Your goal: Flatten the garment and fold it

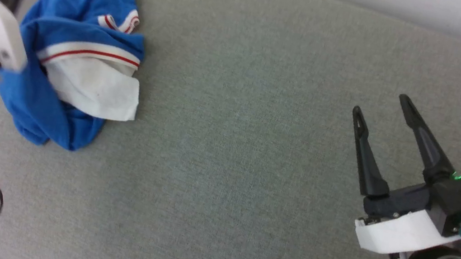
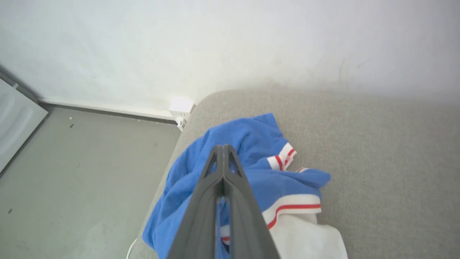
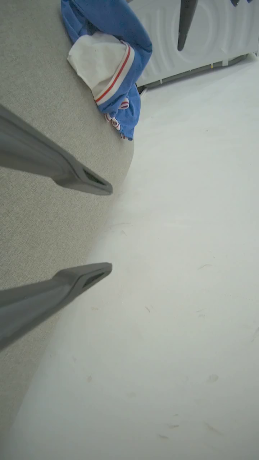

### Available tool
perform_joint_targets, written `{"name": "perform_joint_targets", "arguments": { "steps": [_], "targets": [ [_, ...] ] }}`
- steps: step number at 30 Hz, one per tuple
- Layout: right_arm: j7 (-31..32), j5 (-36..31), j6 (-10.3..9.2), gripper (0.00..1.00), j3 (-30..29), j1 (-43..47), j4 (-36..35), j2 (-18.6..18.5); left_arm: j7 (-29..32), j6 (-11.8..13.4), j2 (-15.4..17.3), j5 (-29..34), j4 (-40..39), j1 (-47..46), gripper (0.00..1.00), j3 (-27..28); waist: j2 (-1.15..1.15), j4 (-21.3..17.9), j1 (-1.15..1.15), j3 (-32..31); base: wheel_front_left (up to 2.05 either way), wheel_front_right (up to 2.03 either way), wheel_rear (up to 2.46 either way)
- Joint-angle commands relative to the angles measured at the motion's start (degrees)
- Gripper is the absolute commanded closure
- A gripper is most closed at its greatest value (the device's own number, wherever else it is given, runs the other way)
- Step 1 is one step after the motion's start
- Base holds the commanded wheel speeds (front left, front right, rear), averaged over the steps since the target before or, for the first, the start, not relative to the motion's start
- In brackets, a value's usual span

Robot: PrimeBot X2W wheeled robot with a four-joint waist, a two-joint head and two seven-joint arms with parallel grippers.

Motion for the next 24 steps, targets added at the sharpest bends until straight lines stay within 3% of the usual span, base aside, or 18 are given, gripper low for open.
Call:
{"name": "perform_joint_targets", "arguments": {
  "steps": [1,11,16,17,18,24],
  "targets": [
    [-0.74,0.46,-0.05,0.0,-0.42,0.68,0.53,0.49,-0.66,-0.33,0.67,0.49,-0.98,-1.87,1.0,0.2,0.0,-0.41,0.0,-4.05,0.0,0.0,0.0],
    [-5.62,1.27,-0.05,0.0,-5.01,5.65,4.72,3.64,1.72,0.17,-0.83,-0.59,-10.05,-13.69,1.0,-0.46,0.0,-3.49,0.0,-13.9,0.0,0.0,0.0],
    [-6.68,1.58,-0.05,0.0,-7.14,8.02,5.06,3.96,3.91,0.39,-1.21,-0.32,-12.43,-15.52,1.0,-2.13,0.0,-4.82,0.0,-15.9,0.0,0.0,0.0],
    [-6.81,1.87,-0.05,0.0,-7.48,8.35,5.0,3.98,3.72,0.61,-1.28,-0.12,-12.86,-15.26,0.65,-2.29,0.0,-4.93,0.0,-15.96,0.0,0.0,0.0],
    [-6.91,2.16,-0.05,0.0,-7.75,8.63,5.01,3.99,3.39,0.82,-1.36,0.13,-13.25,-14.81,0.0,-2.49,0.0,-4.99,0.0,-16.02,0.0,0.0,0.0],
    [-6.58,2.25,-0.05,0.0,-8.56,9.31,4.27,4.01,1.86,2.65,-1.88,-0.05,-14.32,-11.19,0.0,-2.14,0.0,-4.2,0.0,-15.36,0.0,0.0,0.0]
  ]
}}
